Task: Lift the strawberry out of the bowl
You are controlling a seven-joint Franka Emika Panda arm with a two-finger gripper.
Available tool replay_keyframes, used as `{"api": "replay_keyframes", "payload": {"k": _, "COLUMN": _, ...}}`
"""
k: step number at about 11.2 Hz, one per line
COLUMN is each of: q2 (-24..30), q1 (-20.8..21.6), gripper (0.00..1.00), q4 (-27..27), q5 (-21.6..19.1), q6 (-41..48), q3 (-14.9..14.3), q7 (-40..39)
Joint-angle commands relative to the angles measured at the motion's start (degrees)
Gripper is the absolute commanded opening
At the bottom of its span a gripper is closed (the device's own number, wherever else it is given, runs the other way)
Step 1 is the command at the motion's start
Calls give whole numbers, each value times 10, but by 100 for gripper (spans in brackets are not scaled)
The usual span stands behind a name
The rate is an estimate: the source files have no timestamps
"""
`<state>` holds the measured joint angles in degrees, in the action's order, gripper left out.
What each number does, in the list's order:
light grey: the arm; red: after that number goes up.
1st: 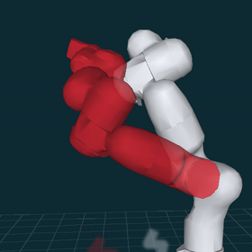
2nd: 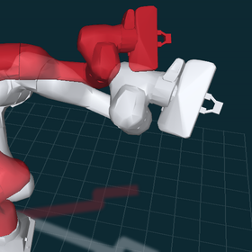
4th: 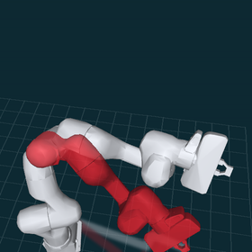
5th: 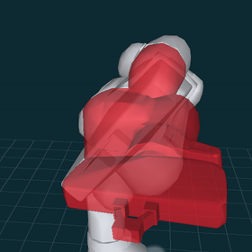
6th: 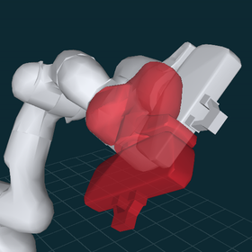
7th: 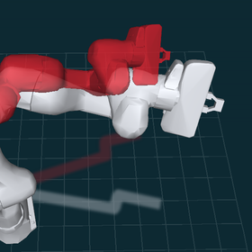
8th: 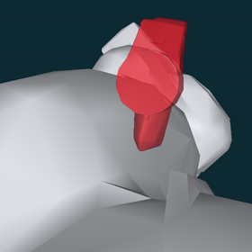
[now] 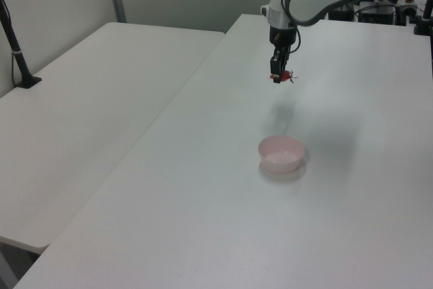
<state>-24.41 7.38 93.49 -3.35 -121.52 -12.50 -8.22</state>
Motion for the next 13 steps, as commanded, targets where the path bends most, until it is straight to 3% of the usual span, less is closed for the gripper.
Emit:
{"api": "replay_keyframes", "payload": {"k": 1, "q2": -48, "q1": 0, "gripper": 32, "q4": 0, "q5": 39, "q6": -52, "q3": 2, "q7": 0}}
{"api": "replay_keyframes", "payload": {"k": 2, "q2": -50, "q1": 0, "gripper": 37, "q4": -1, "q5": 38, "q6": -52, "q3": 2, "q7": 1}}
{"api": "replay_keyframes", "payload": {"k": 4, "q2": -51, "q1": -1, "gripper": 100, "q4": -1, "q5": 39, "q6": -52, "q3": 2, "q7": 15}}
{"api": "replay_keyframes", "payload": {"k": 7, "q2": 15, "q1": 6, "gripper": 100, "q4": -1, "q5": 37, "q6": -21, "q3": -8, "q7": 51}}
{"api": "replay_keyframes", "payload": {"k": 11, "q2": 177, "q1": 10, "gripper": 100, "q4": 3, "q5": 41, "q6": 198, "q3": -1, "q7": 89}}
{"api": "replay_keyframes", "payload": {"k": 13, "q2": 238, "q1": 4, "gripper": 100, "q4": 19, "q5": 39, "q6": 248, "q3": 2, "q7": 89}}
